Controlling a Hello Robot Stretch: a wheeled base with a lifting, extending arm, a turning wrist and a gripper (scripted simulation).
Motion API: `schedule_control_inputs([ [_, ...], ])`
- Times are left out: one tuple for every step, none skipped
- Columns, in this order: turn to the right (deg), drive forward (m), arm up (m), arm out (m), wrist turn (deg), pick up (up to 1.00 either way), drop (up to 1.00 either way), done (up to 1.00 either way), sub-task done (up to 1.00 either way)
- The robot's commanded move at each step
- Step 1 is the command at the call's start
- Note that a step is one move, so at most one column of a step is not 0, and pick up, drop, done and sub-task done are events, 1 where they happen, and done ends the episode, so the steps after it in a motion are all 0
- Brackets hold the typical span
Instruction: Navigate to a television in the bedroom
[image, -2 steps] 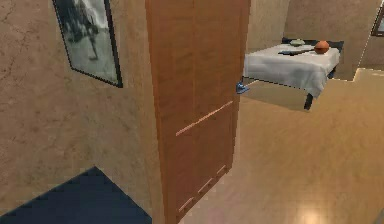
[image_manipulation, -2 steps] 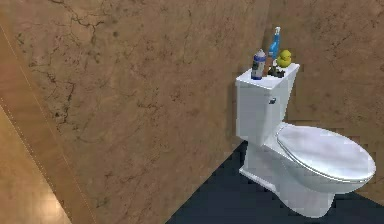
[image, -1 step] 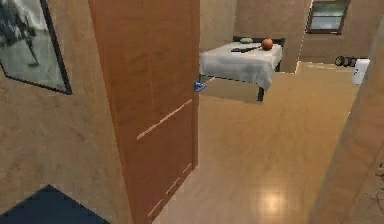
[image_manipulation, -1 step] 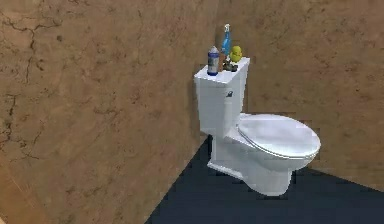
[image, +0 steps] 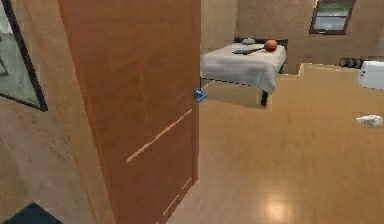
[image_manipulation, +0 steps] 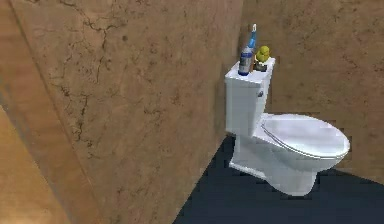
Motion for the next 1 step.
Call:
schedule_control_inputs([
  [0.0,0.8,0.0,0.0,0.0,0.0,0.0,0.0,0.0],
])
